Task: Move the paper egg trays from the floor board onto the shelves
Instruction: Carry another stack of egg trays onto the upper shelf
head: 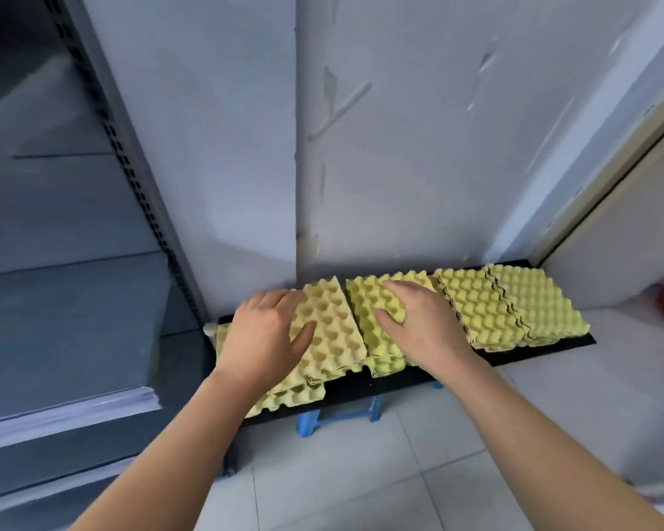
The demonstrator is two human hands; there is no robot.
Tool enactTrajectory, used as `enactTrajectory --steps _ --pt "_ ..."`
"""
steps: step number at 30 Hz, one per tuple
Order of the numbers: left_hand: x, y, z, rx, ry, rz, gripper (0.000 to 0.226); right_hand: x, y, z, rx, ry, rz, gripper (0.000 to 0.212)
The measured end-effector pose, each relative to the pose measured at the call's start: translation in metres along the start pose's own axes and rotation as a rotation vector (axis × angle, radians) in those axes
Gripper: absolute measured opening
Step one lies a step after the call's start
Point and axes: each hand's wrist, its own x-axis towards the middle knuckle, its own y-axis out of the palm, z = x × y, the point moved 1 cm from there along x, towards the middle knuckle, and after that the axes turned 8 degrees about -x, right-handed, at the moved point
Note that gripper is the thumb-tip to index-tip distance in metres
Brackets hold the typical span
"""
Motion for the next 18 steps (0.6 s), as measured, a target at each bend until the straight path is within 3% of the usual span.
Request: enactTrajectory --steps 14,18 --pt "0.012 0.188 0.145 -0.014 -0.462 0.372 0.054 0.078 0.199 -0.083 0.060 0.099 0.289 0.041" --pt "0.008 0.229 0.181 -0.041 -0.616 0.480 0.069 0.097 0.259 -0.096 0.066 0.073 0.357 0.053"
